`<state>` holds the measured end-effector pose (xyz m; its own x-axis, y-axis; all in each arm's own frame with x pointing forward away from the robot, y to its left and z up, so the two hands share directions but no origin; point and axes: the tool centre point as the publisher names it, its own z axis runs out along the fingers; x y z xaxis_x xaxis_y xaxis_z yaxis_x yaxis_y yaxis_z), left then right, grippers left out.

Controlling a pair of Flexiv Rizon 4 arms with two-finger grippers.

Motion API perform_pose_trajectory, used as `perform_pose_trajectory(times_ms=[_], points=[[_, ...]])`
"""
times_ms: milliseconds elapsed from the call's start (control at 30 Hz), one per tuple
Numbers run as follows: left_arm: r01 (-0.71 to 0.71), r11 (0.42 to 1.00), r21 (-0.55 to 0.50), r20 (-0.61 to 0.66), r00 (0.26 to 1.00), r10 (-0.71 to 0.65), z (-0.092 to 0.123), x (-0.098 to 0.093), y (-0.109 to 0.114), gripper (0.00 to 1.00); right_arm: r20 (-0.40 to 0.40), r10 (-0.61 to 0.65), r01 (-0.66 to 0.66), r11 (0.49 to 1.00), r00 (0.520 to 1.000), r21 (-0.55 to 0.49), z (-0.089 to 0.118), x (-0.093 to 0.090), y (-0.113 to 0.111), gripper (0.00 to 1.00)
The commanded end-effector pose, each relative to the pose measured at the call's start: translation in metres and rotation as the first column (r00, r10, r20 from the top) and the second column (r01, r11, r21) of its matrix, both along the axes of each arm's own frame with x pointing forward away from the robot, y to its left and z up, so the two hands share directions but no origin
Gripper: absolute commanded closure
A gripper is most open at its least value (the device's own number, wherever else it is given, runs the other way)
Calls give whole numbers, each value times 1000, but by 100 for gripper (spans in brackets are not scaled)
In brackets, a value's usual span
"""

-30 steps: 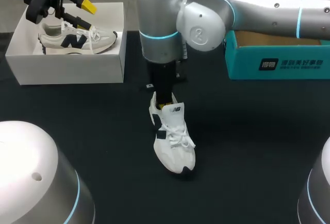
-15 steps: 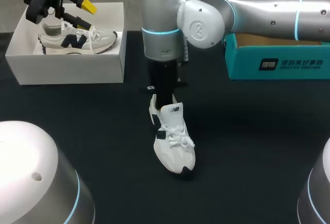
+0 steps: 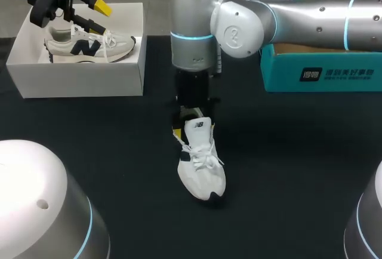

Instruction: Take the shoe out of the shoebox, open the shoe tongue, remove and reinsert the insole, then place the shoe into the shoebox

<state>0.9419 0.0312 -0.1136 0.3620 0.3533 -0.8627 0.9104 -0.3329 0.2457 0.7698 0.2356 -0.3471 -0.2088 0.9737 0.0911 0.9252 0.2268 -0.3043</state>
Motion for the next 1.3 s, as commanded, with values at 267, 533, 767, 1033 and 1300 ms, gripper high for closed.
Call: perform_pose_trajectory(times_ms=[267, 533, 767, 1033, 1300], points=[[0, 1000, 4, 1, 1000, 0, 0, 0, 0, 0, -2, -18, 18, 1000, 1000, -6, 4, -8, -2, 0], [0, 1000, 4, 1, 1000, 0, 0, 0, 0, 0, 10, -31, 32, 999, 999, -14, 12, -10, -2, 0], [0, 1000, 4, 1, 1000, 0, 0, 0, 0, 0, 6, -46, 46, 998, 999, -31, 18, -14, -5, 0], [0, 1000, 4, 1, 1000, 0, 0, 0, 0, 0, 10, -75, 76, 996, 997, -46, 26, -18, -11, 0], [0, 1000, 4, 1, 1000, 0, 0, 0, 0, 0, 59, -112, 116, 991, 992, -73, 47, -20, -17, 0]])
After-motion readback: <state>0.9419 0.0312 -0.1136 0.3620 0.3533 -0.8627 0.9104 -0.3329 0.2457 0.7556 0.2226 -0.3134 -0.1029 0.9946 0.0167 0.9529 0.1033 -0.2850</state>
